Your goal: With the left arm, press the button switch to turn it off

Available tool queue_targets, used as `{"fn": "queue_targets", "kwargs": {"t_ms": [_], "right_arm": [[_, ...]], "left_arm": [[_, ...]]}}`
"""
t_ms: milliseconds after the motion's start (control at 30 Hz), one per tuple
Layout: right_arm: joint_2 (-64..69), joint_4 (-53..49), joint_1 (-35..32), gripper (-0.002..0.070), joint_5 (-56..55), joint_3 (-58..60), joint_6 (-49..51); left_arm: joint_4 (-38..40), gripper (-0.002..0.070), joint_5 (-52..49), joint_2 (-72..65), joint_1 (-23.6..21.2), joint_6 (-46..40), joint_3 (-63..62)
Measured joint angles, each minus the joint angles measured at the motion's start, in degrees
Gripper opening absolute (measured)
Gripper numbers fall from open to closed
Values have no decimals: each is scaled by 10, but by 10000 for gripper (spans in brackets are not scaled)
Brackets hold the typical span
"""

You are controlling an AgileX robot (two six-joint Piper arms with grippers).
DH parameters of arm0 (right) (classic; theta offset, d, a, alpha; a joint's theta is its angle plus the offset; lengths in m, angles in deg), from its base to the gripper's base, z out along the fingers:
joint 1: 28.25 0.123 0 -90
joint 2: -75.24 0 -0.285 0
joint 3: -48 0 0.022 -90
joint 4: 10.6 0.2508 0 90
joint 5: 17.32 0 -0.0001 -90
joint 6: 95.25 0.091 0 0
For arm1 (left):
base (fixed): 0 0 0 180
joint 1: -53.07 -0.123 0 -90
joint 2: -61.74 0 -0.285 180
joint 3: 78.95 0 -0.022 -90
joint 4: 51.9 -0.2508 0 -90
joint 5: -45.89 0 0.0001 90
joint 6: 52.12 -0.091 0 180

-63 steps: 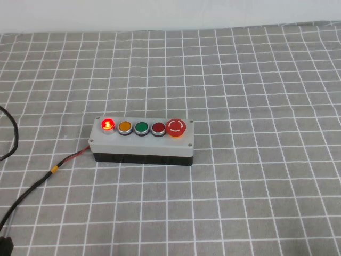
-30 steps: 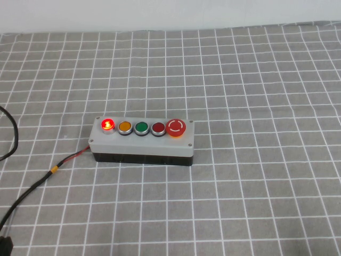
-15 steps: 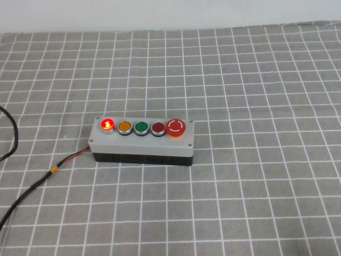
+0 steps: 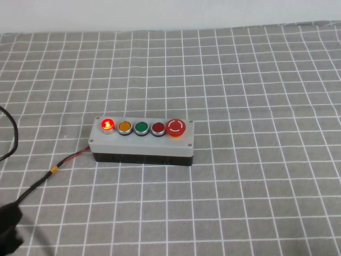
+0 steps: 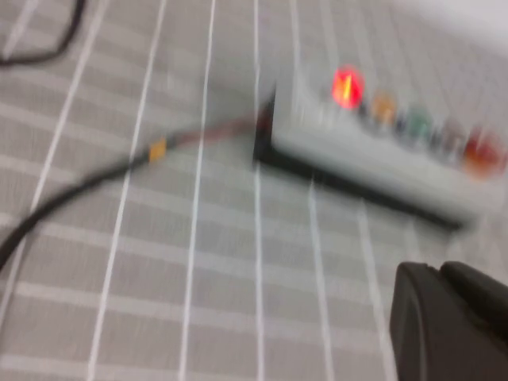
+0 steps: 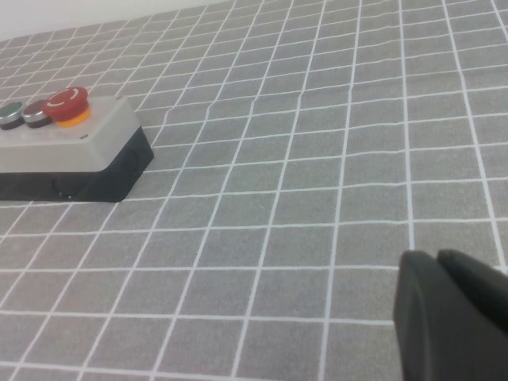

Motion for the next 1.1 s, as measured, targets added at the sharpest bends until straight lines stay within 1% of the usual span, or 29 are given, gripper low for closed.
{"fn": "queue_targets", "kwargs": {"t_ms": [133, 233, 367, 467, 567, 800, 1100], "right_arm": [[0, 0, 0, -18, 0, 0, 0], [0, 0, 0, -18, 0, 0, 0], [0, 0, 0, -18, 0, 0, 0], [0, 0, 0, -18, 0, 0, 0], [0, 0, 0, -18, 0, 0, 0], [0, 0, 0, -18, 0, 0, 0], [0, 0, 0, -18, 0, 0, 0]], "left_arm": [[-3, -3, -139, -147, 0, -74, -121], [-4, -3, -179, -255, 0, -124, -192], [6, -3, -177, -368, 0, -174, -264], [28, -3, -178, -442, 0, -208, -320], [40, -3, -178, -515, 0, -228, -370], [42, -3, -202, -651, 3, -247, -482], [29, -3, -230, -790, 41, -250, -606]]}}
